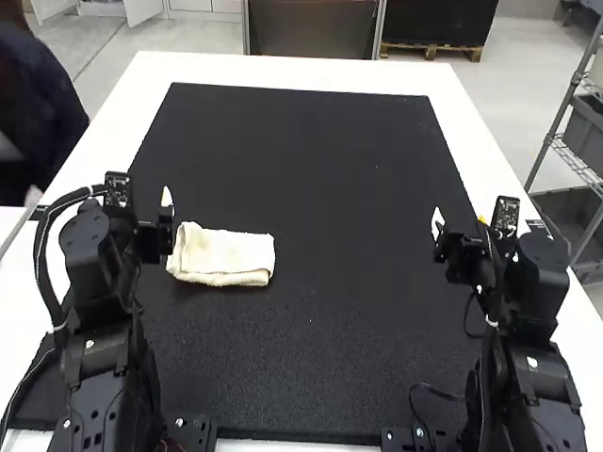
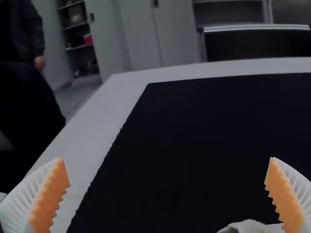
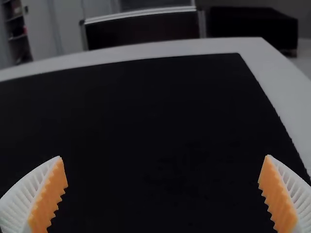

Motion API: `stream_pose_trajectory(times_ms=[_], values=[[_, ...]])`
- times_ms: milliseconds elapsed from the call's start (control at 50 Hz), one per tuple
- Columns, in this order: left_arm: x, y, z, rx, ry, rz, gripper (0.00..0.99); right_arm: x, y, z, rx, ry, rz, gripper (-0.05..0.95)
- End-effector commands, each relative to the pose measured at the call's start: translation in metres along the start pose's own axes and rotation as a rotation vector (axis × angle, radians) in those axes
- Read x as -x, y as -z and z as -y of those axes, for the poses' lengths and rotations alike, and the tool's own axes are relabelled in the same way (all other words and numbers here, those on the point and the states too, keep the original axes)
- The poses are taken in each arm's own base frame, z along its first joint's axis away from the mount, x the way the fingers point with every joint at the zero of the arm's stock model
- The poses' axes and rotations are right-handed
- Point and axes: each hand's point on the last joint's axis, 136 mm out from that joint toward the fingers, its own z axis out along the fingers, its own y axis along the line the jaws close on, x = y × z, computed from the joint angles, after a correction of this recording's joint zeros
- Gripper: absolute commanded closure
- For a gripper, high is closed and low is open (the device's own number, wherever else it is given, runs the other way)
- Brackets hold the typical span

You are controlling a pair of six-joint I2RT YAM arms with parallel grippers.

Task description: Fold the towel.

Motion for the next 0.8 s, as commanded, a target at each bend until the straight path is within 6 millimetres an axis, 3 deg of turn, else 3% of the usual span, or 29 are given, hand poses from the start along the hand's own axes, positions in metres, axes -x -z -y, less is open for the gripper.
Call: stream_pose_trajectory(times_ms=[0,640,780], values=[[0.003,0.001,0.005,-0.022,-0.045,0.016,0.036,-0.004,0.000,0.004,-0.019,0.013,-0.010,-0.01],[0.007,0.000,0.001,0.024,0.006,0.028,0.036,-0.004,0.000,0.004,-0.019,0.013,-0.010,-0.01],[0.010,0.000,0.019,0.002,0.074,0.032,0.034,-0.004,0.000,0.004,-0.019,0.013,-0.010,-0.01]])
